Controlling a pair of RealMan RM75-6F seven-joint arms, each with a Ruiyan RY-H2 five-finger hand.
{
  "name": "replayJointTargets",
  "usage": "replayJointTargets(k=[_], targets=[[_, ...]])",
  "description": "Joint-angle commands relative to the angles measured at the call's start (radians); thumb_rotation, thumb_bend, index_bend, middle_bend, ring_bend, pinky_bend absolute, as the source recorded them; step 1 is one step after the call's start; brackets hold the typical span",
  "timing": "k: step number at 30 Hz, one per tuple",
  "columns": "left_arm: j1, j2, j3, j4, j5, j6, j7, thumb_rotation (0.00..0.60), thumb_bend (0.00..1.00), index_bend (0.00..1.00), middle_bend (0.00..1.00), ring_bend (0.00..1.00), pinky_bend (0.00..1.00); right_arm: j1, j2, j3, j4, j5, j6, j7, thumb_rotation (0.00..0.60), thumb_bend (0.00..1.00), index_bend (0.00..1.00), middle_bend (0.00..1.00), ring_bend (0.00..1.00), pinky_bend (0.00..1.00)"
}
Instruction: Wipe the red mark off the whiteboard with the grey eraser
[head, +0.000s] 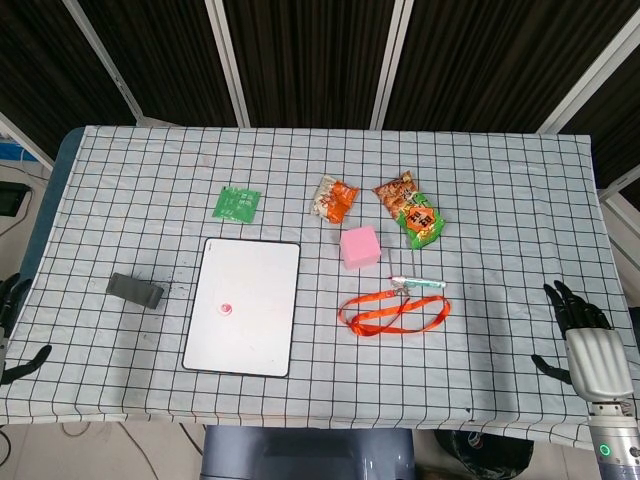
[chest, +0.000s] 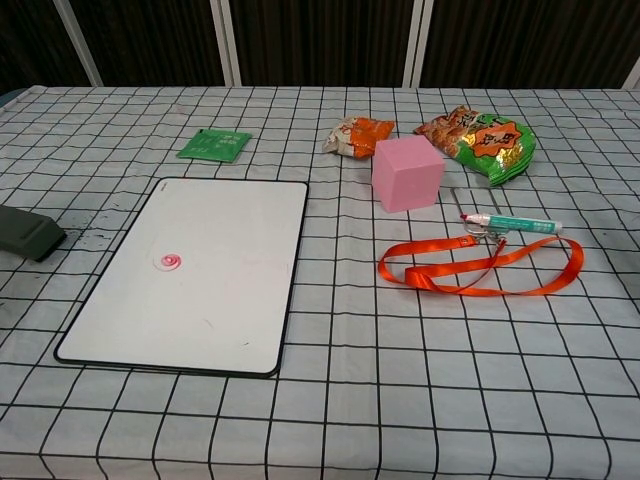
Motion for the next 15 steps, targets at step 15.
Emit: replayJointTargets(k=[15], targets=[[-0.118,0.021,-0.012,-0.001,0.047,-0.143,0.218,0.600,0.17,0.00,0.03,0.00,0.04,-0.002,-0.002,0.000,-0.002,-0.001,0.004,0.000,0.600,0.13,0.01,0.09,0.17,0.22]])
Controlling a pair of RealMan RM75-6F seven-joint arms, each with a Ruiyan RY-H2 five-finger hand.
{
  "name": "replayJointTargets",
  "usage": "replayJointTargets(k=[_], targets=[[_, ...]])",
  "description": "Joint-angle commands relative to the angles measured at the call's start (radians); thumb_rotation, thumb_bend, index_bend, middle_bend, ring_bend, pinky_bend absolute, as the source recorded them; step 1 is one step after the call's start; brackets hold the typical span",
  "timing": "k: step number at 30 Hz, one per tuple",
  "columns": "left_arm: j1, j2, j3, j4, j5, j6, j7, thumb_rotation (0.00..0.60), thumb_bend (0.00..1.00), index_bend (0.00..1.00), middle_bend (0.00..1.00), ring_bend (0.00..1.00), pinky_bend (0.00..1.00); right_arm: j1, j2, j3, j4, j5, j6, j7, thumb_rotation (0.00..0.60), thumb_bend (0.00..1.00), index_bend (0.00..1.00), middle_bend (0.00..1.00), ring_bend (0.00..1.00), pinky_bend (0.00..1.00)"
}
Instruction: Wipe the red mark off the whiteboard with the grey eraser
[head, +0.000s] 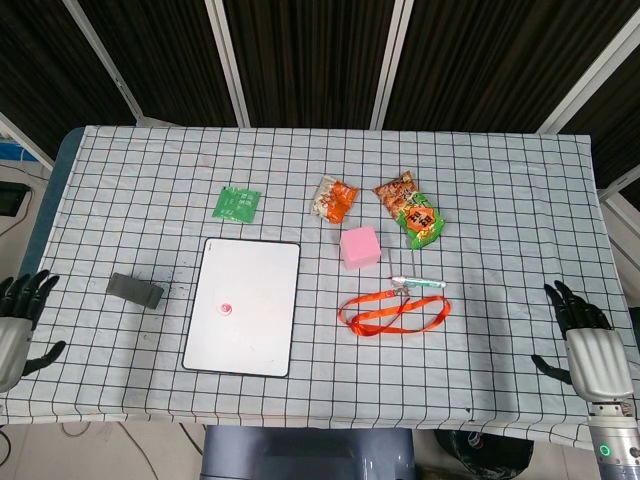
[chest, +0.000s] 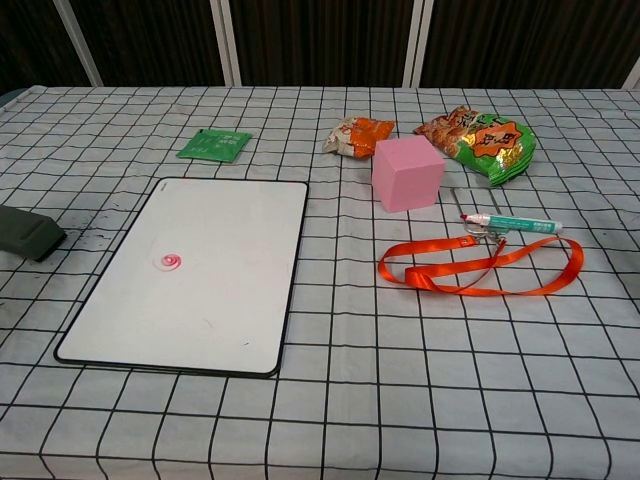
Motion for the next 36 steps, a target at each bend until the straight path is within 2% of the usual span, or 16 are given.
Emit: replayJointTargets(k=[1,9,16,26,36], targets=[[-0.060,0.017,-0.015,-0.010,0.001,-0.078,0.096,0.600,0.16,0.00,0.03,0.00,0.04,0.000,0.000,0.000,0.000,0.001,0.000,0.000,0.600,0.13,0.01,0.09,0.17,0.22],[-0.181,0.033,-0.056,-0.007,-0.127,-0.300,0.203,0.600,0.16,0.00,0.04,0.00,0.04,0.001,-0.001,0.000,-0.002,0.004,-0.004,-0.005,0.600,0.13,0.01,0.09,0.17,0.22],[-0.284,-0.009,-0.082,0.092,-0.215,-0.450,0.210,0.600,0.16,0.08,0.10,0.00,0.04,0.001,-0.004,0.002,-0.006,0.011,-0.008,-0.011,0.600,0.13,0.01,0.09,0.17,0.22],[-0.342,-0.096,-0.053,0.231,-0.231,-0.525,0.194,0.600,0.16,0.18,0.18,0.00,0.04,0.004,-0.004,0.001,-0.010,0.014,-0.015,-0.012,0.600,0.13,0.01,0.09,0.17,0.22],[-0.371,-0.180,-0.019,0.352,-0.152,-0.518,0.098,0.600,0.17,0.26,0.23,0.00,0.04,0.004,-0.002,0.001,-0.013,0.017,-0.018,-0.006,0.600,0.13,0.01,0.09,0.17,0.22]])
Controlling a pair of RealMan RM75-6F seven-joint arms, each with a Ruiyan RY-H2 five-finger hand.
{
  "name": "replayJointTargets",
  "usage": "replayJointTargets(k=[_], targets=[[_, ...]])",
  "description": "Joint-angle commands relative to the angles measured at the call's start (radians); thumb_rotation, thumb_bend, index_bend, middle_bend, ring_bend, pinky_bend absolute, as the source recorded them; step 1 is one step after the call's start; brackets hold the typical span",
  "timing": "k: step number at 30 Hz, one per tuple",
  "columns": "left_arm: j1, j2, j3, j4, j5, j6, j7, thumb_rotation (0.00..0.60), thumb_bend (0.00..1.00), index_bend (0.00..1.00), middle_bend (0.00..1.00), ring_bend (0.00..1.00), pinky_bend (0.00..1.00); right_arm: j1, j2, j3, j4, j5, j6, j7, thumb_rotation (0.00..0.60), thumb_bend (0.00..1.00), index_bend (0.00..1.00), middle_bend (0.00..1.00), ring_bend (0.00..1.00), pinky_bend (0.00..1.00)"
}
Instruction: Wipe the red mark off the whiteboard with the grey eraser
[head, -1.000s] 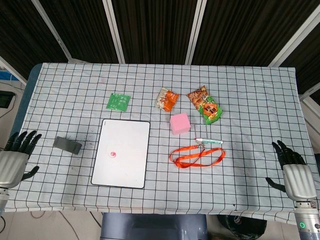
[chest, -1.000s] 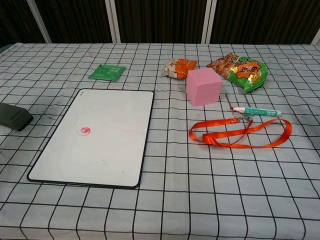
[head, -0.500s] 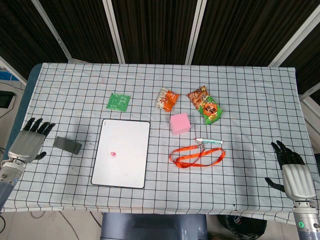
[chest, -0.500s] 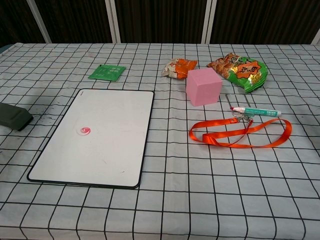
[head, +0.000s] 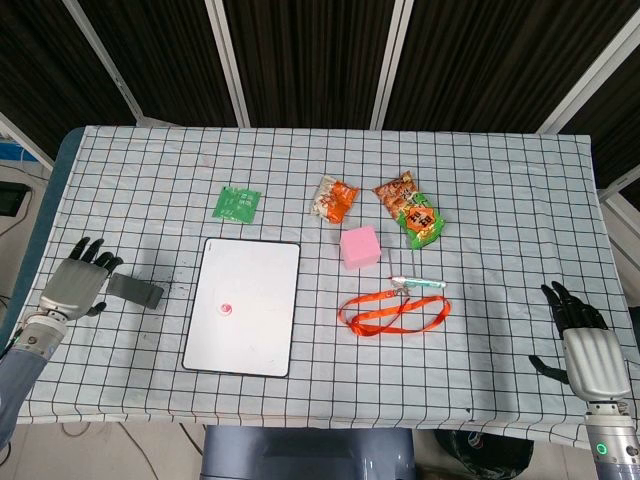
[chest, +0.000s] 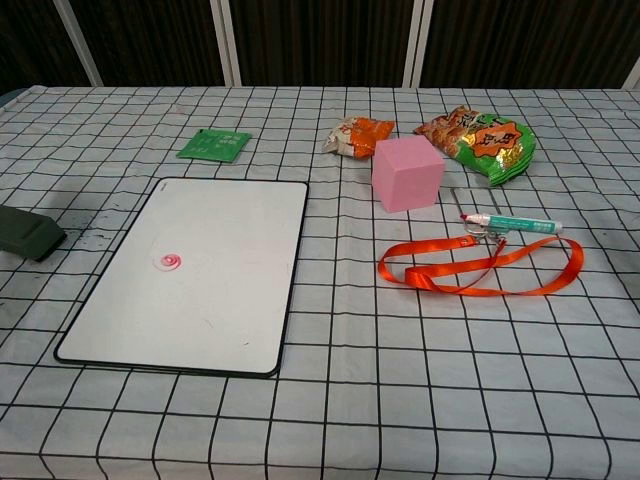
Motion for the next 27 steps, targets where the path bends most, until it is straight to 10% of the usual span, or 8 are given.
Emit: replayJointTargets(k=[1,27], targets=[[-0.013,-0.028,0.012,0.036,0.020,-0.004,-0.029,0.600,0.17,0.26,0.24,0.00,0.04,0.000,0.001,0.000,-0.001,0.002,-0.002,0.001,0.600,0.13,0.01,0.09,0.17,0.22],[-0.045,-0.179,0.069,0.265,0.122,0.026,-0.228,0.600,0.23,0.35,0.35,0.00,0.04,0.001,0.004,0.002,-0.009,0.015,-0.010,-0.001,0.600,0.13,0.01,0.09,0.19,0.22]])
